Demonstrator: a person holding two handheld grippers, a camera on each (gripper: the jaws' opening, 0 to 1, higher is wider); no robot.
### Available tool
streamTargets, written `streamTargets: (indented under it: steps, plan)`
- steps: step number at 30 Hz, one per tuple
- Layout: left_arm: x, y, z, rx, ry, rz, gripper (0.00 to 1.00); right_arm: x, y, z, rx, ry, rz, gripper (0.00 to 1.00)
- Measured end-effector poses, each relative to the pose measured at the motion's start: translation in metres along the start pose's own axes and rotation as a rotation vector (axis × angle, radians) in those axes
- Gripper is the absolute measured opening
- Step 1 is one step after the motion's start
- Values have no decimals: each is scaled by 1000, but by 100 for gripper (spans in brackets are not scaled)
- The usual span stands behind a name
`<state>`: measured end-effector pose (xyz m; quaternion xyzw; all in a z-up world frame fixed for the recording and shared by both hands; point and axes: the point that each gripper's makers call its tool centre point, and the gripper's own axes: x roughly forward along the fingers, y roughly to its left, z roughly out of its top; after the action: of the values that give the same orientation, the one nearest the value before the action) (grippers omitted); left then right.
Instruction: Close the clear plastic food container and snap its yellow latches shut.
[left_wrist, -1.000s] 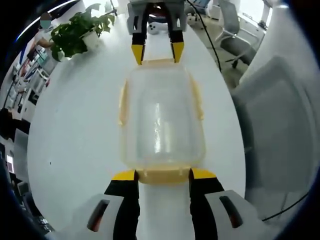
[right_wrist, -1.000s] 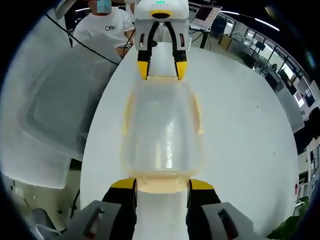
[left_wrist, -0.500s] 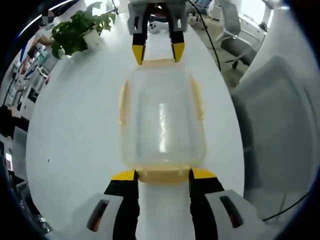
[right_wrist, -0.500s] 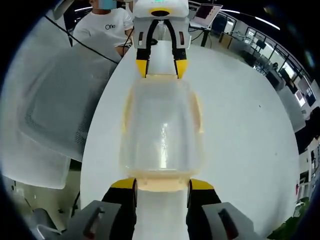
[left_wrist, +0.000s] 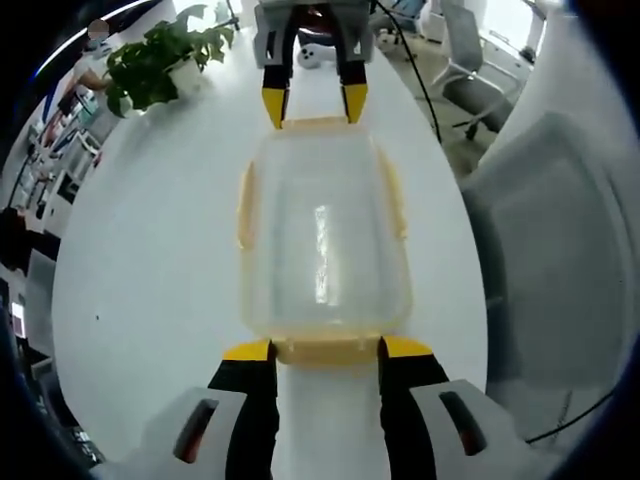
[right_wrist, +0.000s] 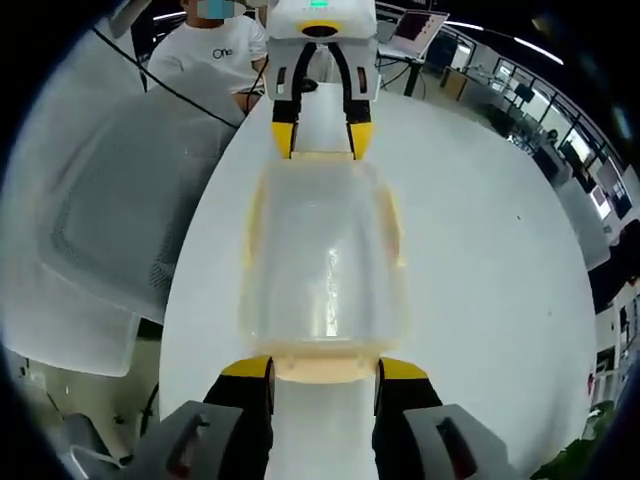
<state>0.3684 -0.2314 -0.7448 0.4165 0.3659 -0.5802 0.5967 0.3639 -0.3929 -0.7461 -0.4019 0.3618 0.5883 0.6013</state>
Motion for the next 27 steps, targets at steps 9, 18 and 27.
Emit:
streamTargets:
  steps: [9,18,27]
  plan:
    - [0,-4,-2,-11,5,-13,37,4,4,-1,16,21,16,37]
    - [0,-5,-2,7,10,-6,37,6,7,-5,21,43,16,36]
    - [-1,-4,-4,14,6,1,38,5,10,-8,21,51,13,40]
